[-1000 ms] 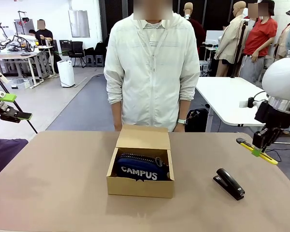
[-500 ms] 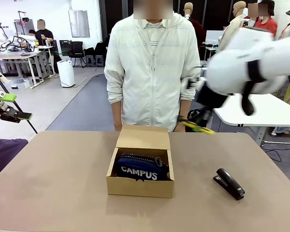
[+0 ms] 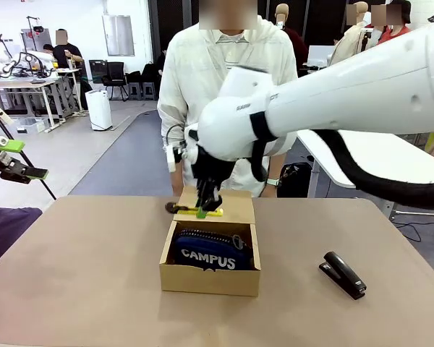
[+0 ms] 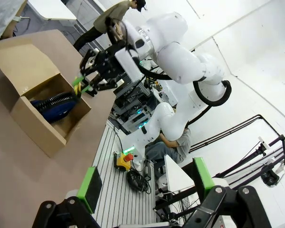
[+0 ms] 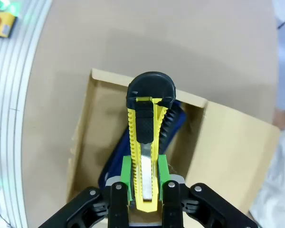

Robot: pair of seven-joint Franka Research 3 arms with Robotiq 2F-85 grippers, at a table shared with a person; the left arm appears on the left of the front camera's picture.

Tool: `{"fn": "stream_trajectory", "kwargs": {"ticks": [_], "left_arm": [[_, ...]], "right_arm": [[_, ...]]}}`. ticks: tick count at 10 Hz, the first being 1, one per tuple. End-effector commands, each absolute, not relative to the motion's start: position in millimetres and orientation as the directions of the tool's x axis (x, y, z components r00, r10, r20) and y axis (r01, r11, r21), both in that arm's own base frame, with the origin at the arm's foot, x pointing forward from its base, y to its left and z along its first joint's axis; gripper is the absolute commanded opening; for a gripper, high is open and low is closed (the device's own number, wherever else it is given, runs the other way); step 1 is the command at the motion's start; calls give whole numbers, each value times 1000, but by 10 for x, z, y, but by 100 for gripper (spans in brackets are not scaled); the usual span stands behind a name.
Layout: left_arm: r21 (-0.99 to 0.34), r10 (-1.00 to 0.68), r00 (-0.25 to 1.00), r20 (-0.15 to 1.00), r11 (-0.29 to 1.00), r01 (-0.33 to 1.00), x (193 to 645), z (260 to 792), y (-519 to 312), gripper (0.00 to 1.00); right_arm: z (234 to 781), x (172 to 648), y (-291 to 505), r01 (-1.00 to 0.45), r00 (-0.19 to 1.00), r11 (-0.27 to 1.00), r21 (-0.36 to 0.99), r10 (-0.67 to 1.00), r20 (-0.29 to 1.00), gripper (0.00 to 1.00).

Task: Pack the items into the box.
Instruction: Pick up the item specified by the human and place it in the Mailer Box.

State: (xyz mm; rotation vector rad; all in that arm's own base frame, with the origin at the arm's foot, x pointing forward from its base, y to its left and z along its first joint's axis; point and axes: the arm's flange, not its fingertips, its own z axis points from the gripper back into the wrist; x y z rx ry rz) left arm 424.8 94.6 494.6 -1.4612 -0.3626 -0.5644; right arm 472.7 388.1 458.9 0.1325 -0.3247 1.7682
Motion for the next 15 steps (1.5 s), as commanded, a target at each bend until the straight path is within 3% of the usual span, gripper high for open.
{"fn": "stream_trajectory", "kwargs": {"ticks": [1,2,5,6,11,13,14,15], "left_arm": [[-818,-152,809,567,8,575,4223,4946,977,100],[-818,-152,809,567,8,575,4223,4946,977,100],[-818,-152,809,567,8,575,4223,4946,977,100],[-818,-152,809,567,8,575,4223,4946,977,100],[-818,-152,809,567,8,575,4223,4946,977,100],[-818,-152,809,567,8,575,4223,4946,977,100],[-818,-152,809,567,8,575,4223,4946,977,100],[-818,-152,809,567,8,575,4223,4946,977,100]], "right_arm": [[4525,4773,3783,-976,-201,-178,-123,957,210,0],[4589,4727,3881,-971,-223,-190,-146,938,264,0],[4495,4731,3904,-971,-229,-202,-128,941,249,0],[4402,4704,3920,-989,-150,-149,-17,963,225,0],[4128,4536,3815,-986,102,82,146,985,138,0],[4101,4537,3809,-980,148,130,148,982,118,0],[4082,4568,3807,-979,161,144,146,980,116,34],[4078,4579,3805,-978,162,145,148,980,112,92]]}}
